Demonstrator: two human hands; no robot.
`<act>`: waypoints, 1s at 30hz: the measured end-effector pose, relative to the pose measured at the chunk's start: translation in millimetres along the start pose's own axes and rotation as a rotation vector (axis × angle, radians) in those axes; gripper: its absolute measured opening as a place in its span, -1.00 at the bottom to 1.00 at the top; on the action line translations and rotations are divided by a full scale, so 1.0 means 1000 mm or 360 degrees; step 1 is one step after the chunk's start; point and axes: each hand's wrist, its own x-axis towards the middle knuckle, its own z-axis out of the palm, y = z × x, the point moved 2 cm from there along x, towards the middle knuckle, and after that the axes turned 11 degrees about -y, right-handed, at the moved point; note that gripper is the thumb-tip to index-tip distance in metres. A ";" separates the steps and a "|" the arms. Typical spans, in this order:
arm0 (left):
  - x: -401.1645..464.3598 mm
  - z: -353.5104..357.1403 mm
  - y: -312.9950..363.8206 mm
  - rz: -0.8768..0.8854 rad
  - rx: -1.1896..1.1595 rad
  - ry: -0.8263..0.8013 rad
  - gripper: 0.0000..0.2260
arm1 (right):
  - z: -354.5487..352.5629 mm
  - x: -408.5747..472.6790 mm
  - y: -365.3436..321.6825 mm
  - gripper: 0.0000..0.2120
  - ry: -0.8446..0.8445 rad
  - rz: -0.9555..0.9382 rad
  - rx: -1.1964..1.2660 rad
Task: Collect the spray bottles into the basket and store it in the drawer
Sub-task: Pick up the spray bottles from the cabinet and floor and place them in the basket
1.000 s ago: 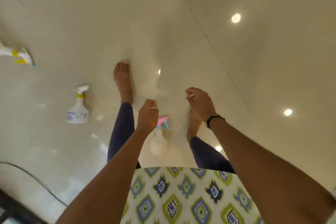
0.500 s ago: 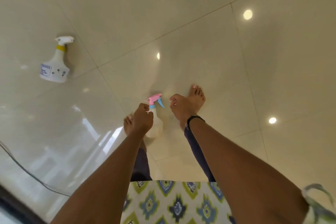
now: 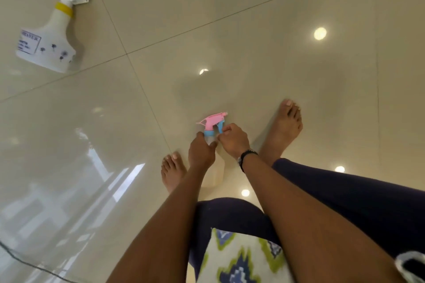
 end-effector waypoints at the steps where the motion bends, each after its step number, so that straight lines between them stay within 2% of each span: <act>1: -0.001 -0.004 0.003 0.0041 -0.0041 0.0012 -0.71 | -0.002 -0.003 -0.003 -0.73 0.0004 -0.0035 0.0024; 7: -0.040 -0.060 0.061 0.0358 -0.0237 0.0145 -0.74 | -0.043 -0.062 -0.054 -0.82 0.0214 -0.0422 0.0242; 10: -0.078 -0.107 0.111 0.0513 -0.0392 0.0100 -0.74 | -0.084 -0.111 -0.096 -0.96 0.0247 -0.0646 0.0304; 14: -0.140 -0.170 0.185 0.0715 -0.0415 -0.0145 -0.70 | -0.145 -0.182 -0.150 -0.87 0.0070 -0.0838 0.0400; 18: -0.210 -0.231 0.259 0.0925 -0.0393 -0.0344 -0.70 | -0.202 -0.248 -0.219 -0.77 -0.0024 -0.1076 0.0003; 21: -0.246 -0.279 0.311 0.1030 -0.0297 -0.0224 -0.70 | -0.238 -0.294 -0.274 -0.69 -0.0032 -0.1263 -0.0227; 25: -0.281 -0.350 0.373 0.1158 -0.0374 -0.0027 -0.72 | -0.268 -0.341 -0.349 -0.63 -0.0082 -0.1515 -0.0210; 30: -0.309 -0.439 0.432 0.1343 -0.0386 -0.0035 -0.72 | -0.290 -0.360 -0.450 -0.60 0.0087 -0.1716 -0.0192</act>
